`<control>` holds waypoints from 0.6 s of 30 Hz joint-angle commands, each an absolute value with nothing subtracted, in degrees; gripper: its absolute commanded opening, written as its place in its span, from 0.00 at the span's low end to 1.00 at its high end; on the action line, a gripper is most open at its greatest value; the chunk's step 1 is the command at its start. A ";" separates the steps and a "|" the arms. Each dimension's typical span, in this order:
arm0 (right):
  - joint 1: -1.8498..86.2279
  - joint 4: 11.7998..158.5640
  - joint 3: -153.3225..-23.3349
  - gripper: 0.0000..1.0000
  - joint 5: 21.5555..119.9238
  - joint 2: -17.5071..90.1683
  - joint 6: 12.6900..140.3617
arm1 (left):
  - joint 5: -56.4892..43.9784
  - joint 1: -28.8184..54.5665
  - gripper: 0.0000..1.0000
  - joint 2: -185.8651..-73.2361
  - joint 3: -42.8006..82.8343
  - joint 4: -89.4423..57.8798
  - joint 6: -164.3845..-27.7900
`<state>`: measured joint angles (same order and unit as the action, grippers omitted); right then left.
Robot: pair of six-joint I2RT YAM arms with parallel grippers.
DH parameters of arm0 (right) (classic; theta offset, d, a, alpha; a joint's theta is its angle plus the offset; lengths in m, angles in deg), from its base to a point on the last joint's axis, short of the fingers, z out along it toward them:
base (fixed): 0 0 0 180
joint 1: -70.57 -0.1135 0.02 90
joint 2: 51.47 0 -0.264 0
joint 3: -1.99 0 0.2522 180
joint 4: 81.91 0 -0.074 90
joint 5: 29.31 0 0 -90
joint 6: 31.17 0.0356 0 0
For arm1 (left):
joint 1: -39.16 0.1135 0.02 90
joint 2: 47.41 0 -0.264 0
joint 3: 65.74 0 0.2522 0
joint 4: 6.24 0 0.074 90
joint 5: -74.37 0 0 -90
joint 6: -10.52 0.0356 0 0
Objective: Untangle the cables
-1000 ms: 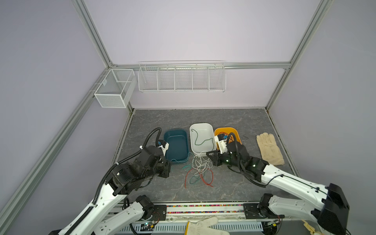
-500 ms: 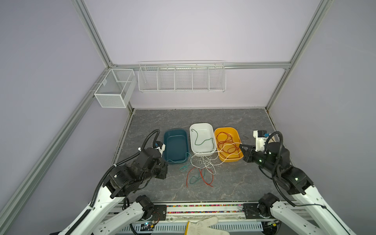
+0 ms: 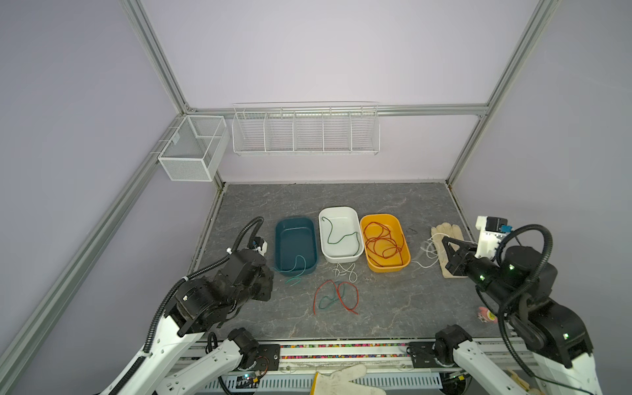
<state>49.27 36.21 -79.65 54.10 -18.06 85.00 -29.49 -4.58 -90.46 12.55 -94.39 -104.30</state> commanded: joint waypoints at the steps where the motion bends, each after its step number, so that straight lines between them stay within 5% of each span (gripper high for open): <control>1: 49.60 32.54 -84.01 0.06 52.91 -17.57 82.34 | -31.53 -4.23 0.00 -90.34 14.46 -97.17 -103.31; 4: 49.57 31.92 -87.69 0.06 51.83 -17.82 80.85 | -31.52 -4.11 0.00 -90.30 14.46 -97.09 -103.05; 18: 49.57 40.12 -80.75 0.06 77.98 -15.97 83.83 | -27.08 -4.03 0.00 -91.00 14.31 -86.82 -102.27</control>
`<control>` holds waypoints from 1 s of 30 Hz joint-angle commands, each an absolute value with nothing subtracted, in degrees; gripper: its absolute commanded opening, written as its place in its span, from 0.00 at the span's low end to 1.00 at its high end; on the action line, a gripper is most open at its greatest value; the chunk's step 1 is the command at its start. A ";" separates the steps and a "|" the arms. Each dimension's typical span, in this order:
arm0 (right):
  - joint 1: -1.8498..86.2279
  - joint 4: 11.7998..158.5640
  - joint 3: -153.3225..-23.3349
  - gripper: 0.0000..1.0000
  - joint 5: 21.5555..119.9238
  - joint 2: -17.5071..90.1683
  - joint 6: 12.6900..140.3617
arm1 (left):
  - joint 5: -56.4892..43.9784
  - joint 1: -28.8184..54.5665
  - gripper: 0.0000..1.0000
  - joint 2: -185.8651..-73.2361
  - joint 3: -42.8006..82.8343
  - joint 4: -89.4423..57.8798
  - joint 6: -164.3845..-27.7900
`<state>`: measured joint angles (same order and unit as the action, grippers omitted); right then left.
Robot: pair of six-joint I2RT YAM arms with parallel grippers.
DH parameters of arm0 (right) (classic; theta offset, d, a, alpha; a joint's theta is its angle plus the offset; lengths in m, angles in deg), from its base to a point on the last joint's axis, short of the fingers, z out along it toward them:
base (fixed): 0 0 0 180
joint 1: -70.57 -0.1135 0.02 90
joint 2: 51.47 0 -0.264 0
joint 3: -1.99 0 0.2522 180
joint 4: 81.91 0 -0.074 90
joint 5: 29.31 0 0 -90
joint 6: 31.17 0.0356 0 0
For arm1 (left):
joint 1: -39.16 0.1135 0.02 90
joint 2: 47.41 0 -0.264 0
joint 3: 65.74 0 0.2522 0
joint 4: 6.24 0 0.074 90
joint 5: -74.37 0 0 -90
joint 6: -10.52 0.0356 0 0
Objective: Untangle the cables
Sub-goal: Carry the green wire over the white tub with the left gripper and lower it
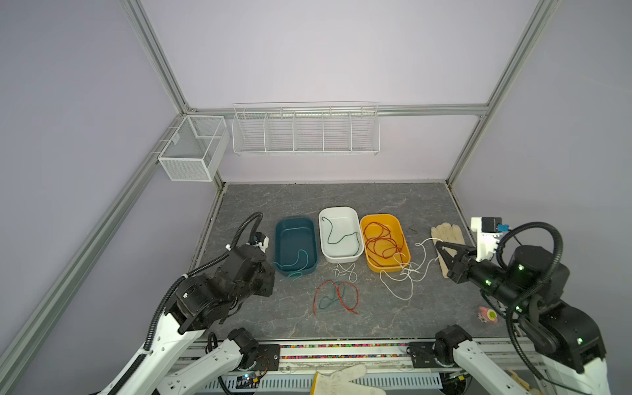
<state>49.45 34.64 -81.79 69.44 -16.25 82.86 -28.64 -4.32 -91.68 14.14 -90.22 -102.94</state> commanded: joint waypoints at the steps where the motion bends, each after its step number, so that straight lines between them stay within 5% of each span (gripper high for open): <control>1: 49.60 40.76 -80.43 0.06 79.48 -15.73 83.74 | -26.86 -4.01 0.00 -90.87 13.74 -85.55 -102.41; 13: 49.59 45.40 -71.96 0.06 86.14 -17.66 83.35 | -22.53 -4.03 0.00 -97.09 11.98 -72.05 -102.55; 30: 49.57 52.39 -60.92 0.06 92.97 -24.39 83.93 | -23.18 -2.60 0.00 -132.74 29.78 -64.17 -93.57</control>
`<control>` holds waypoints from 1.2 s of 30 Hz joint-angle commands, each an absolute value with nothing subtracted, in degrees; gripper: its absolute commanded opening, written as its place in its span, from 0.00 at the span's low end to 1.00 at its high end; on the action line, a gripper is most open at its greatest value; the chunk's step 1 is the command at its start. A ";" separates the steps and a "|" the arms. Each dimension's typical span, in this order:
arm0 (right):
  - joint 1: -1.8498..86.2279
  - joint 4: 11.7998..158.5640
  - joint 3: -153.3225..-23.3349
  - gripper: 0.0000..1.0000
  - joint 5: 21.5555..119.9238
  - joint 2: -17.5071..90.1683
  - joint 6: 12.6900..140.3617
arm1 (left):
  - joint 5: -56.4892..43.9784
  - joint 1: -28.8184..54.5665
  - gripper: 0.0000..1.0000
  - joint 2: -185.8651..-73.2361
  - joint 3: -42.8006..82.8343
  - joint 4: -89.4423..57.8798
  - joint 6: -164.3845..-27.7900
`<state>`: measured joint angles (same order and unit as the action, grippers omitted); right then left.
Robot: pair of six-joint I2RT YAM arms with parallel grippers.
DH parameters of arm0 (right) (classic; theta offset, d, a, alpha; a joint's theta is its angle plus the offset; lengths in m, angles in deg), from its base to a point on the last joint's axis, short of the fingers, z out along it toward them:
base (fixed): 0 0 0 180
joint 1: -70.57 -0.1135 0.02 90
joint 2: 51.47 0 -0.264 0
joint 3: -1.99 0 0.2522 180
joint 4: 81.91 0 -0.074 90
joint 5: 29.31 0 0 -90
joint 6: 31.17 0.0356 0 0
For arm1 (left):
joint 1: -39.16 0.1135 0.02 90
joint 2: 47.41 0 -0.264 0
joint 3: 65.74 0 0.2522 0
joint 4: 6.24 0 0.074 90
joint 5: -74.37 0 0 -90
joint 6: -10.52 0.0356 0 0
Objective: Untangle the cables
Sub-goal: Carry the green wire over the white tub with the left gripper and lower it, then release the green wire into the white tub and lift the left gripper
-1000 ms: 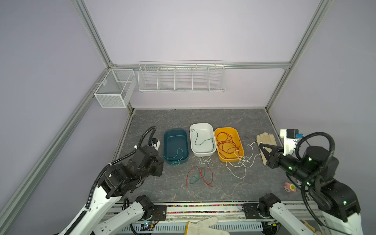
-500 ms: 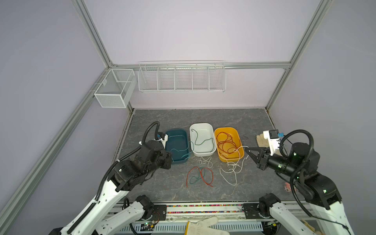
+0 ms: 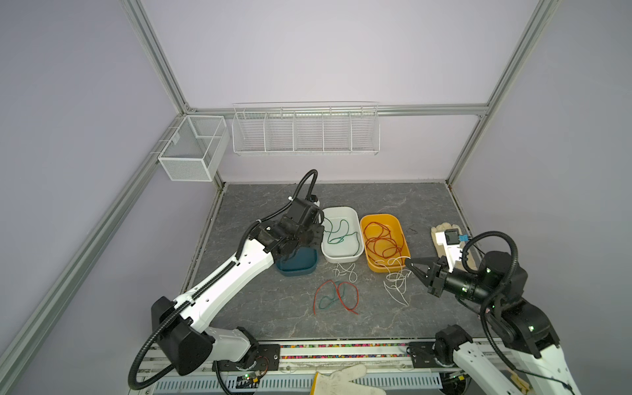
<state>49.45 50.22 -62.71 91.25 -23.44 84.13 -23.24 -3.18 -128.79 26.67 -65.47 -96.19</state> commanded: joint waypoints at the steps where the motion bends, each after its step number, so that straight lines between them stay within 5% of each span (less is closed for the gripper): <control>1: 49.57 52.21 -60.91 0.06 92.77 -24.53 83.67 | -23.17 -2.52 0.00 -134.59 30.63 -63.92 -93.30; 12: 49.53 51.98 -60.91 0.06 93.00 -25.28 83.09 | -25.78 -1.99 0.00 -154.99 43.98 -70.24 -92.44; 36: 49.56 51.89 -60.14 0.06 92.09 -26.08 83.26 | -25.48 -0.91 0.00 -162.48 41.06 -66.58 -94.03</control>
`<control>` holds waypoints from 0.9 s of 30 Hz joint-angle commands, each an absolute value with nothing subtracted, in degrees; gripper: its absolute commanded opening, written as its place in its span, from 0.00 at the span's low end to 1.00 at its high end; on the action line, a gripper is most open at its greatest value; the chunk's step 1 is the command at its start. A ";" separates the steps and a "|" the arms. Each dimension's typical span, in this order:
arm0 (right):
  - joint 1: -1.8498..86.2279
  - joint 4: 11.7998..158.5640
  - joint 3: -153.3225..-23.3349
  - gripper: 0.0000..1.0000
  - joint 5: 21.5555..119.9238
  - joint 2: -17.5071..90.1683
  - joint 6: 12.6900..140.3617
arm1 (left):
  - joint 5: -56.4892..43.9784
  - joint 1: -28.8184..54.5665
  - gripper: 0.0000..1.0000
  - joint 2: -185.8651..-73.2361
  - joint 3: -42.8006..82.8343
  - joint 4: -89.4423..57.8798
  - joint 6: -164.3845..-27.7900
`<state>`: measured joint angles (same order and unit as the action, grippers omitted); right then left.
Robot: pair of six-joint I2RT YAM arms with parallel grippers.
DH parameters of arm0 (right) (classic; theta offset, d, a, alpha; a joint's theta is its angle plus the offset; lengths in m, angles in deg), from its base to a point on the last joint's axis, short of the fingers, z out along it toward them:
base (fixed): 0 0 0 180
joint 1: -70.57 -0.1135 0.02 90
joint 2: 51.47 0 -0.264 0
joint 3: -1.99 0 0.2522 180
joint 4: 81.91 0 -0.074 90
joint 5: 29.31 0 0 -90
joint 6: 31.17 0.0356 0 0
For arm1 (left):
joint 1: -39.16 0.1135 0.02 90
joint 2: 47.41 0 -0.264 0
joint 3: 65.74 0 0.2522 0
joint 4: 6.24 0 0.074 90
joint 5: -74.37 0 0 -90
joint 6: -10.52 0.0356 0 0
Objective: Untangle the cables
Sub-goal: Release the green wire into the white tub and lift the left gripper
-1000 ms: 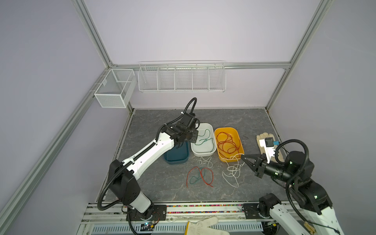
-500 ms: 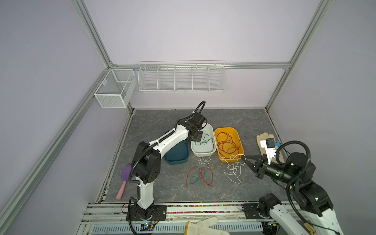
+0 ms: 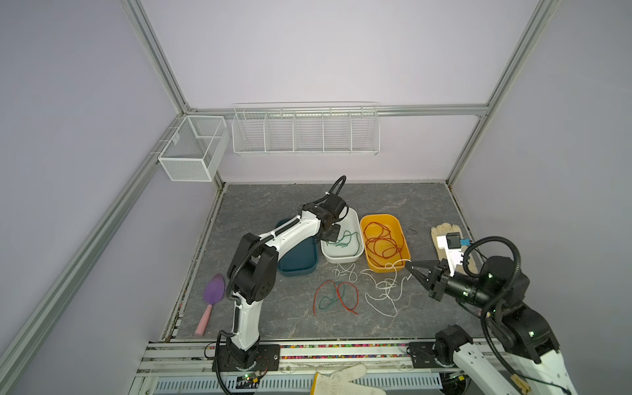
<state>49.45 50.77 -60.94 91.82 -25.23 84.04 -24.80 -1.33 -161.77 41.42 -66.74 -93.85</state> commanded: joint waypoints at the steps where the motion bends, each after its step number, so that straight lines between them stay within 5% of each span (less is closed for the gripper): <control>1: 49.48 51.87 -60.04 0.06 92.06 -26.07 83.26 | -25.64 -0.87 0.00 -162.61 41.05 -66.67 -94.23; 9: 49.56 52.11 -60.04 0.06 92.15 -25.89 83.44 | -24.74 -0.83 0.01 -163.50 42.07 -67.20 -94.60; 20: 49.52 52.90 -59.83 0.06 92.06 -25.34 84.23 | -22.87 -0.83 0.42 -158.23 43.97 -67.86 -94.53; 27: 49.54 54.16 -60.02 0.06 92.41 -24.68 85.49 | -16.37 -0.83 0.54 -147.16 37.69 -61.86 -94.62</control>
<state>49.45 51.80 -60.64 91.82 -25.06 84.52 -20.58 -1.00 -152.75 39.91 -64.80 -94.46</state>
